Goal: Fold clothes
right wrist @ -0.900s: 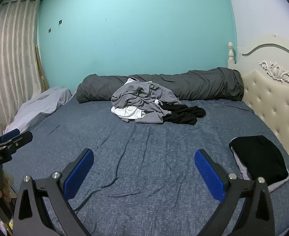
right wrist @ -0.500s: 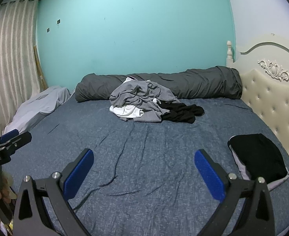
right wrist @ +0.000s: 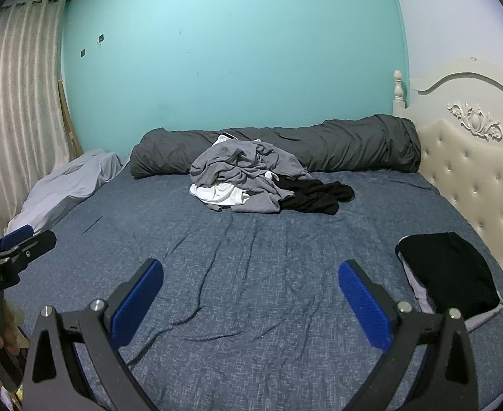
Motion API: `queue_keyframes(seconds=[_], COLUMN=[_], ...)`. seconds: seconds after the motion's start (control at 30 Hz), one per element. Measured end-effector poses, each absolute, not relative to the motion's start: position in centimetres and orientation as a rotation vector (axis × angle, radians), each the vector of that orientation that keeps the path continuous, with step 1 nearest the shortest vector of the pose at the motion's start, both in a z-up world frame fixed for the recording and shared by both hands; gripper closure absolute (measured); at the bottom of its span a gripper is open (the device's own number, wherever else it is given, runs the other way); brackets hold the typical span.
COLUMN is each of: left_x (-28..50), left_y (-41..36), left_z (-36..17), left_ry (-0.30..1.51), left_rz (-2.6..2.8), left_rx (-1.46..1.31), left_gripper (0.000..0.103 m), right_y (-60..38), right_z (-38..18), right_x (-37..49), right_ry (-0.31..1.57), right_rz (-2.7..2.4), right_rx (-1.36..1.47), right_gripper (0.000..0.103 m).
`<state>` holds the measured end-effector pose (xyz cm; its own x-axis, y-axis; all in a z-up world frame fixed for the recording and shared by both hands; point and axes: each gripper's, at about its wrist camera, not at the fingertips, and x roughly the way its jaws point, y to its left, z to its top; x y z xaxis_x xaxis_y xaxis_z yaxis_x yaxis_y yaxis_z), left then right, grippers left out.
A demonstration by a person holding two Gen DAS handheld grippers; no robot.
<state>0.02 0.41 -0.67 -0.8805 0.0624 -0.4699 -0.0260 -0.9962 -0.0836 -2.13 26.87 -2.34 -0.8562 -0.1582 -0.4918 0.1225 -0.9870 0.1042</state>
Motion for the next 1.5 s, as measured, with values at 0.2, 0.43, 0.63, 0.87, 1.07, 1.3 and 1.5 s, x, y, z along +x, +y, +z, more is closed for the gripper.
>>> queue_keyframes(seconds=[0.2, 0.43, 0.63, 0.87, 1.07, 1.3, 1.5], left_x=[0.15, 0.31, 0.37, 0.5, 0.27, 0.31, 0.45], left_y=[0.31, 0.3, 0.38, 0.29, 0.37, 0.4, 0.3], left_z=[-0.67, -0.58, -0.26, -0.3, 0.0, -0.07, -0.17], left_ry=[-0.114, -0.116, -0.112, -0.118, -0.12, -0.118, -0.121], left_rz=[3.001, 2.997, 2.995, 2.991, 2.99, 2.984, 2.984], left_rx=[-0.752, -0.75, -0.742, -0.745, -0.752, -0.755, -0.753], left_gripper=[0.0, 0.0, 0.0, 0.0, 0.0, 0.0, 0.0], right_y=[27.14, 27.1, 27.01, 27.01, 26.98, 26.84, 26.78], right_z=[-2.24, -2.12, -1.96, -1.98, -1.68, -1.7, -1.69], right_x=[-2.08, -2.07, -2.03, -1.88, -2.03, -2.07, -2.0], right_ry=[-0.106, -0.103, -0.099, -0.092, -0.088, -0.086, -0.084], right_rz=[-2.896, -2.893, -2.894, -2.899, -2.899, -2.899, -2.902], right_rx=[0.781, 0.783, 0.781, 0.784, 0.787, 0.789, 0.786], right_gripper=[0.0, 0.0, 0.0, 0.0, 0.0, 0.0, 0.0])
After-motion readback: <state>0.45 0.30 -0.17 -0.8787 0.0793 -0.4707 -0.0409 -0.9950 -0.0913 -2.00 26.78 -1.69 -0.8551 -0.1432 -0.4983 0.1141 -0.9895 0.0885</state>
